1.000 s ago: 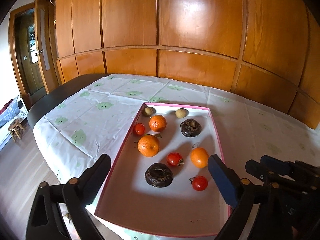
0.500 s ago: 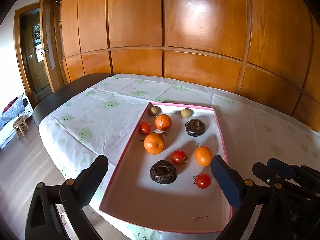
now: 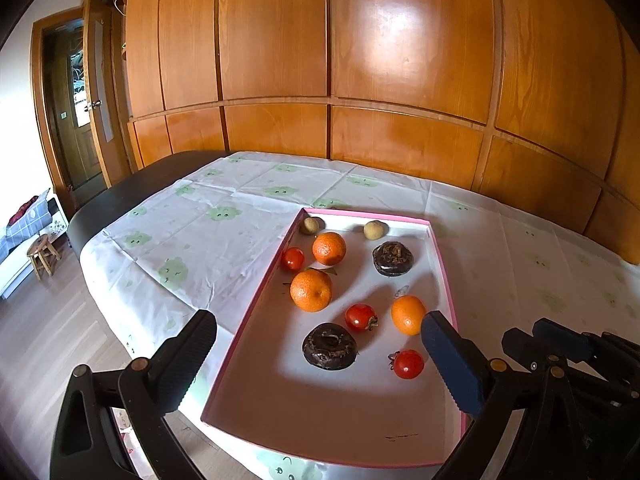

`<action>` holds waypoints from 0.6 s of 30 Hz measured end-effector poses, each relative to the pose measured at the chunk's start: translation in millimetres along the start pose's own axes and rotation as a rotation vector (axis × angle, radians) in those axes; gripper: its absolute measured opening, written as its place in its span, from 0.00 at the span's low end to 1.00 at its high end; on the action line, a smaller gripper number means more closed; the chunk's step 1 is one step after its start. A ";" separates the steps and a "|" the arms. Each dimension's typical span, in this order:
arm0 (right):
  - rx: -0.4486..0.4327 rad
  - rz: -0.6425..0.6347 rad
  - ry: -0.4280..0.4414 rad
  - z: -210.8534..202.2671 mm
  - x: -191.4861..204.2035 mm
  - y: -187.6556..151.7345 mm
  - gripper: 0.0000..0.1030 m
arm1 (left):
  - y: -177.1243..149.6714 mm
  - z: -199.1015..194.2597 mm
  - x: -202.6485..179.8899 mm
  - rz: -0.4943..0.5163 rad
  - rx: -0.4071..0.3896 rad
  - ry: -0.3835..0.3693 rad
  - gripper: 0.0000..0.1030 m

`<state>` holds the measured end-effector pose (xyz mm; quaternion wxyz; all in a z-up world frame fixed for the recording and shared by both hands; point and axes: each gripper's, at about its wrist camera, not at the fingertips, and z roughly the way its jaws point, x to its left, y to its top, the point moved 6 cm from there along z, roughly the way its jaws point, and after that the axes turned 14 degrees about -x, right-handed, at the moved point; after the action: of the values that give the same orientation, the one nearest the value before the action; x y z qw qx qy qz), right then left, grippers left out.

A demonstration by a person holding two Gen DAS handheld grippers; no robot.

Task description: Organize fruits

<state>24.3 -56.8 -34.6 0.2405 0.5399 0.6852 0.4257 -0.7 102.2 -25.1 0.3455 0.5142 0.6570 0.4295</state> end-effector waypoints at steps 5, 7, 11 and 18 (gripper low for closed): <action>-0.003 -0.004 -0.001 -0.4 0.9 0.3 0.34 | 0.2 -0.7 1.7 -0.003 -0.005 0.001 1.00; -0.002 -0.007 0.000 -0.3 1.7 0.0 0.34 | 0.3 -0.9 2.2 -0.004 -0.005 0.001 1.00; -0.003 -0.012 0.002 -0.9 2.0 -0.2 0.34 | 1.1 -1.2 2.2 -0.004 -0.008 0.001 1.00; -0.004 -0.018 0.003 -1.5 1.6 0.1 0.34 | 2.2 -2.0 1.4 -0.002 -0.011 -0.002 1.00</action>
<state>22.7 -55.7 -33.5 0.2446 0.5327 0.6893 0.4257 -2.0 103.3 -22.3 0.3497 0.5121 0.6547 0.4323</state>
